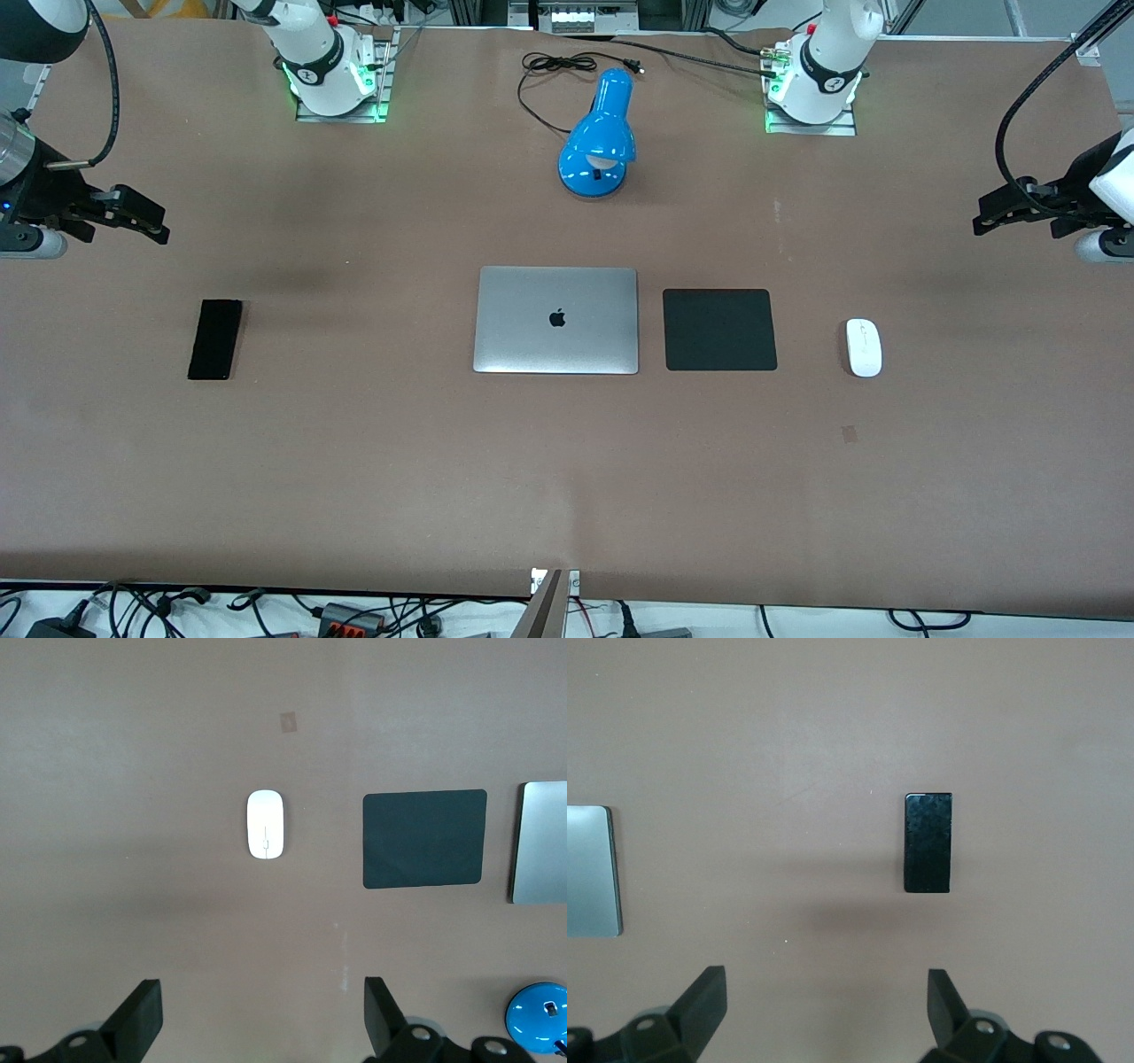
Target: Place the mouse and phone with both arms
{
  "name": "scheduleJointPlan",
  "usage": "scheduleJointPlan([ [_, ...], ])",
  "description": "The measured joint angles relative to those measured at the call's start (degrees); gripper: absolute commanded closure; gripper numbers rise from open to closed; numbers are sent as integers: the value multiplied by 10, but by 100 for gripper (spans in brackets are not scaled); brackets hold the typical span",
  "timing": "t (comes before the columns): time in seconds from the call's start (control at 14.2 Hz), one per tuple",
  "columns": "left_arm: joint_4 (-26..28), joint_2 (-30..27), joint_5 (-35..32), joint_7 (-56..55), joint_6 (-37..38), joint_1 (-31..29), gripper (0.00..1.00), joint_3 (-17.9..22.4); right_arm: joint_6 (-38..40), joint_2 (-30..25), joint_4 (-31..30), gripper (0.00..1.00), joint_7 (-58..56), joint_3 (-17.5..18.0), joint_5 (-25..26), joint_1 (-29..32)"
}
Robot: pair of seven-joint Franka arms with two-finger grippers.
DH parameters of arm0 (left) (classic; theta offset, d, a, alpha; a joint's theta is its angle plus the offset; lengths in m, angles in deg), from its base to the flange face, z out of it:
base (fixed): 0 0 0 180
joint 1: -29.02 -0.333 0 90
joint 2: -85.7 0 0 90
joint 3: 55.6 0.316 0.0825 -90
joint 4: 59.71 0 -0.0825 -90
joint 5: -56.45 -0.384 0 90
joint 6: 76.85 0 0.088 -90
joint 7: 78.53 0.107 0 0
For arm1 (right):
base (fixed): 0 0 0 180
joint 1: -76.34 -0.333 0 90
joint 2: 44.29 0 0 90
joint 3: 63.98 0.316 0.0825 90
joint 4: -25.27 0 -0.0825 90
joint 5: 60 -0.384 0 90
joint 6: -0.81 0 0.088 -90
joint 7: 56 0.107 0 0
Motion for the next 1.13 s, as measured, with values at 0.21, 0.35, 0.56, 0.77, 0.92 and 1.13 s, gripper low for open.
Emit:
scheduleJointPlan([
  [0.21,0,0,0,0,0,0,0,0,8,1,2,0,1,0,0,0],
  [0.35,0,0,0,0,0,0,0,0,10,6,12,0,1,0,0,0],
  [0.56,0,0,0,0,3,0,0,0,17,15,24,0,1,0,0,-2],
  [0.77,1,9,0,1,30,3,0,-2,26,29,24,0,0,-2,0,-2],
  [0.92,2,39,1,1,70,4,0,-4,28,55,24,0,0,-5,0,0],
  [1.13,11,99,4,2,77,3,0,-4,8,101,24,0,0,-6,5,2],
])
